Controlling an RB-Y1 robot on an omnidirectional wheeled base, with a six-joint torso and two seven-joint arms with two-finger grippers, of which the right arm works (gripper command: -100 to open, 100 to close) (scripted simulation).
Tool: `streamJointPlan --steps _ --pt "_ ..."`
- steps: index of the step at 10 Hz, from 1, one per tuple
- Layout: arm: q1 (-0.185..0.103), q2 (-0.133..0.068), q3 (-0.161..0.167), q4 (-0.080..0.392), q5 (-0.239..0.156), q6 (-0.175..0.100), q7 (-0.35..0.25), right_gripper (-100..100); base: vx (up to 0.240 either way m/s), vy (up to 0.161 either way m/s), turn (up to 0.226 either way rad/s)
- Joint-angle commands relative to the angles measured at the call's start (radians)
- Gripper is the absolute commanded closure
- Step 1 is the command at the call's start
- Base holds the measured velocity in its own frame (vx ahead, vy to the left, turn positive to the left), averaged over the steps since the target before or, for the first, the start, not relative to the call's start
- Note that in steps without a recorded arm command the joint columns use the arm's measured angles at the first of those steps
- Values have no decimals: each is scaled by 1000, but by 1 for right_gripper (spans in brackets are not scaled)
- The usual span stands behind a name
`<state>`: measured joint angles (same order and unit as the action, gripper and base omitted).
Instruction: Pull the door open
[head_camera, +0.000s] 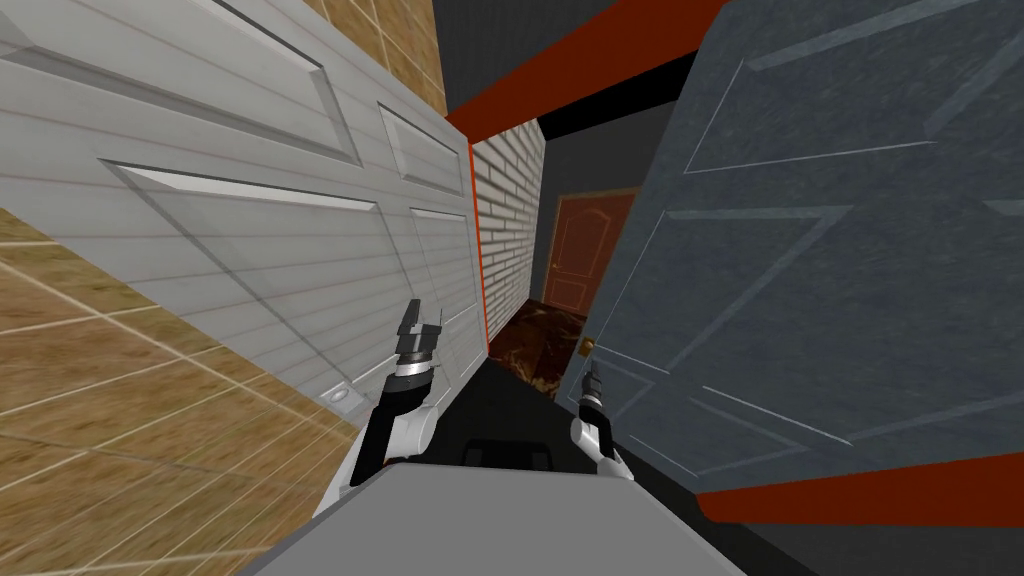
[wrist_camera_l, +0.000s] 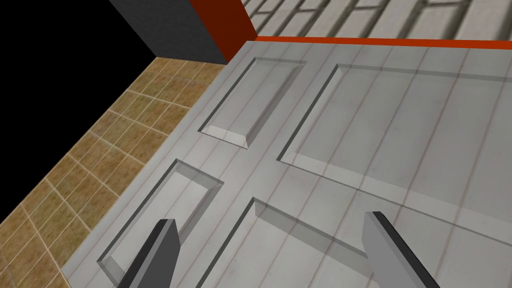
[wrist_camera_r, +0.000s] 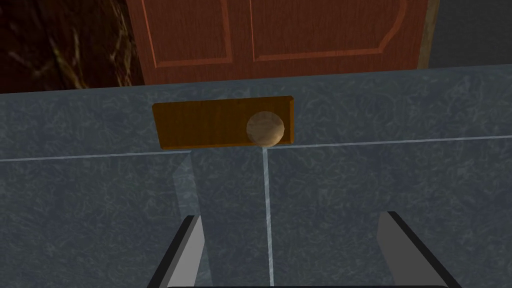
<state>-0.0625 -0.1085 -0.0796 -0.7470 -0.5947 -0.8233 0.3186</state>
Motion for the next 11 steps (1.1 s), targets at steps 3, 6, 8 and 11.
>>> streamJointPlan --steps 3,6,8,11 --pt "-2 -27 -1 37 -8 -7 -28 -100 77 -32 42" --pt "18 -76 1 51 -8 -10 -85 -100 180 5 37" --pt "36 -120 3 65 -7 -14 -138 -100 197 24 40" --pt "52 -160 5 76 -7 -16 -184 -100 144 -20 31"
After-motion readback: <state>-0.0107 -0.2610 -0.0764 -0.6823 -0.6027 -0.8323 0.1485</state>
